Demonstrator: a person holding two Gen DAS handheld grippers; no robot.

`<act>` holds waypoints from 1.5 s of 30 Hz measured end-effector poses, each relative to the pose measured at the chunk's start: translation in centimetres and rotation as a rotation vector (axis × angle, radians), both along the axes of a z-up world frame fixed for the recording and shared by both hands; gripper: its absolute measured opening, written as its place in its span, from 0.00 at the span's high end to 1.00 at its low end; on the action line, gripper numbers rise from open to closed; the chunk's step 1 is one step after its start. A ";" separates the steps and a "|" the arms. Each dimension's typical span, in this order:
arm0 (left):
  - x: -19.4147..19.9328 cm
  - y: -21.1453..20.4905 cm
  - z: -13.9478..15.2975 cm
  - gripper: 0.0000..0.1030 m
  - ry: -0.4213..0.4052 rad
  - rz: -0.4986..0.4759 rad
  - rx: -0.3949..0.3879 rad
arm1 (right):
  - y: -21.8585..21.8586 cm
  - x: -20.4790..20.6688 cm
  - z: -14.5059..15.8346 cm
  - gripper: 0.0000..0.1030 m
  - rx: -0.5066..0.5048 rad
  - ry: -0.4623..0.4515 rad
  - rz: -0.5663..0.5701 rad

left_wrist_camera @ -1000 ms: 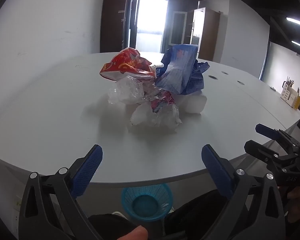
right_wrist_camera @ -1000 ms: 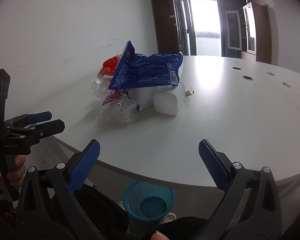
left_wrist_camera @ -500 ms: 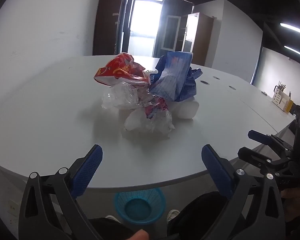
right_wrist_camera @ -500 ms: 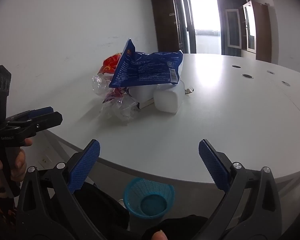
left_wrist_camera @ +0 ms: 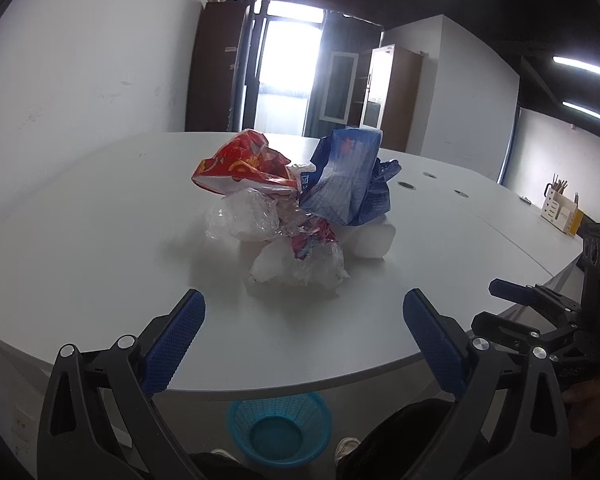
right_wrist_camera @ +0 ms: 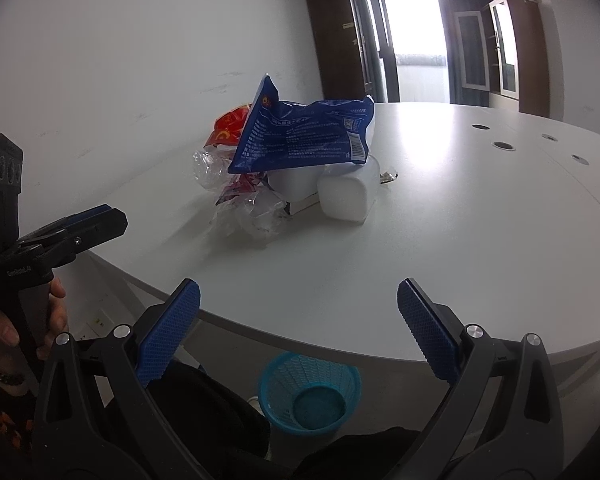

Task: Collect trash

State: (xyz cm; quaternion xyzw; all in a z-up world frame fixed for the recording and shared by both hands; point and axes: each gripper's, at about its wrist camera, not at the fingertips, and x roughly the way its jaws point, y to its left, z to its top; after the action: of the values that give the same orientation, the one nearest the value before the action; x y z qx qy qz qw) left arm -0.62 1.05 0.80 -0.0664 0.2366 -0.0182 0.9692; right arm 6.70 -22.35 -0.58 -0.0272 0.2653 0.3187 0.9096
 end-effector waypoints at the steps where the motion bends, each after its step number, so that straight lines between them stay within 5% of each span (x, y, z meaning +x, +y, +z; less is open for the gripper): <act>1: 0.0 0.1 0.0 0.06 0.002 0.002 -0.004 | 0.0 -0.1 0.0 0.08 0.000 0.003 0.002; 34: 0.4 1.9 0.1 0.06 0.031 0.031 -0.036 | 1.0 -0.9 0.7 0.08 0.009 0.009 -0.002; 45: 2.0 5.8 0.5 0.06 0.012 0.104 -0.112 | 3.0 0.5 1.1 0.08 0.030 0.023 0.023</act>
State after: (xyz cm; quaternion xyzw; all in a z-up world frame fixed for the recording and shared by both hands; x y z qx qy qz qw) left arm 1.34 6.85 1.32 -0.1325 0.2374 0.0193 0.9621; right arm 7.15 -19.36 0.49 -0.0130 0.2706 0.3335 0.9030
